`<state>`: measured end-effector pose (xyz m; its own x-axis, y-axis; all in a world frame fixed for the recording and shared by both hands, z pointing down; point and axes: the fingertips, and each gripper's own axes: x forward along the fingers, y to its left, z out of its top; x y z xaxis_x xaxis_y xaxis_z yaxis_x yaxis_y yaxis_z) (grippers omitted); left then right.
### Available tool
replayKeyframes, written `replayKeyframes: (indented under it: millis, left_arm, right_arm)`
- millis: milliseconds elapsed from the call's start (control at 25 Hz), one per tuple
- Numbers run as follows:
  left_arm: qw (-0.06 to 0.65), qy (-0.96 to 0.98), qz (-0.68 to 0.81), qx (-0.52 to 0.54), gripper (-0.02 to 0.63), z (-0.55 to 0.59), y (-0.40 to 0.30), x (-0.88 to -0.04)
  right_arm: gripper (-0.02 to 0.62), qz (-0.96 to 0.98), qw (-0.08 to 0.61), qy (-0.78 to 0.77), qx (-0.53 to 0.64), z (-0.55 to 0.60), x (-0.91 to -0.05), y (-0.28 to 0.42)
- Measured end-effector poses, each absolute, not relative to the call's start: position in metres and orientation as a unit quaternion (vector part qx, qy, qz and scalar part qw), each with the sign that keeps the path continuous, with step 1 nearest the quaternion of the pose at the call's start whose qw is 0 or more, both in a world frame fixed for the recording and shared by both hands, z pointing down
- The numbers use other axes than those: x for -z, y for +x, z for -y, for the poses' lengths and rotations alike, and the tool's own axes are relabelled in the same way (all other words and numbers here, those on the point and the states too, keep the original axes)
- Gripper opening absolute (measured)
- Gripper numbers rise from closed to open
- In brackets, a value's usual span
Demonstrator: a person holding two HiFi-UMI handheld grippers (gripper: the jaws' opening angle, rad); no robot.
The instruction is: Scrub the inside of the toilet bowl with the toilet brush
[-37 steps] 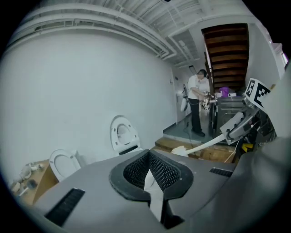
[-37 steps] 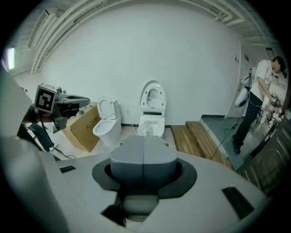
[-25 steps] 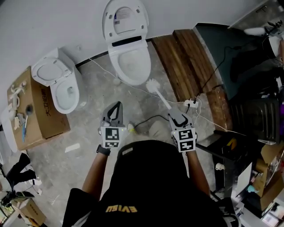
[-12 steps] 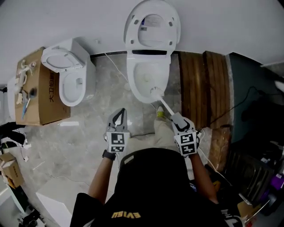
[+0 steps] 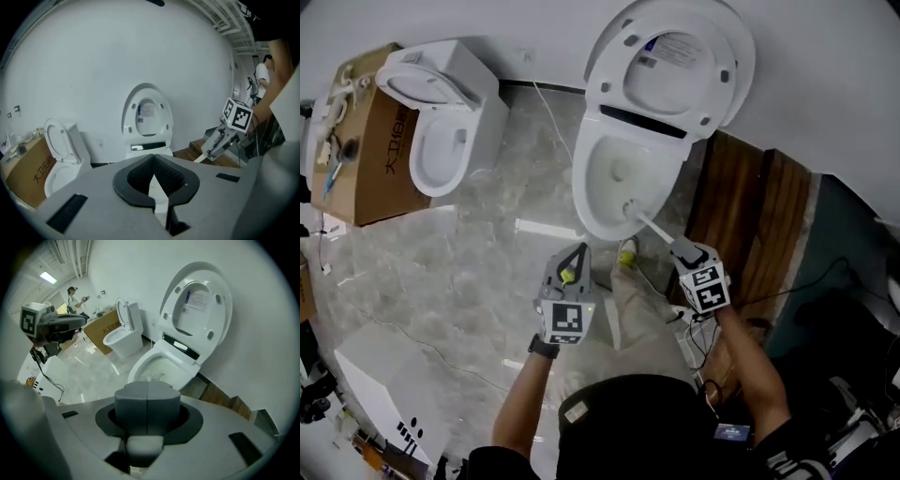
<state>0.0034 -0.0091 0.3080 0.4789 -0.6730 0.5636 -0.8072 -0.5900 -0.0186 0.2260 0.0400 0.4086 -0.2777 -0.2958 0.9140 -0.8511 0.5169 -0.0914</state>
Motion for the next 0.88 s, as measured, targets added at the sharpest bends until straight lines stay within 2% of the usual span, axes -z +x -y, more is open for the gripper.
replayKeyframes:
  millis: [120, 400, 880]
  left_arm:
    - [0.136, 0.844, 0.440, -0.275, 0.017, 0.023, -0.005, -0.353]
    - [0.143, 0.837, 0.447, -0.280, 0.017, 0.047, -0.020, -0.435]
    - [0.157, 0.844, 0.429, -0.281, 0.017, 0.038, -0.023, -0.505]
  right_arm:
    - [0.160, 0.744, 0.466, 0.372, -0.303, -0.008, -0.461, 0.213]
    - [0.163, 0.764, 0.437, 0.337, -0.335, 0.034, -0.554, 0.169]
    - [0.164, 0.777, 0.447, 0.254, -0.362, 0.025, -0.641, 0.129]
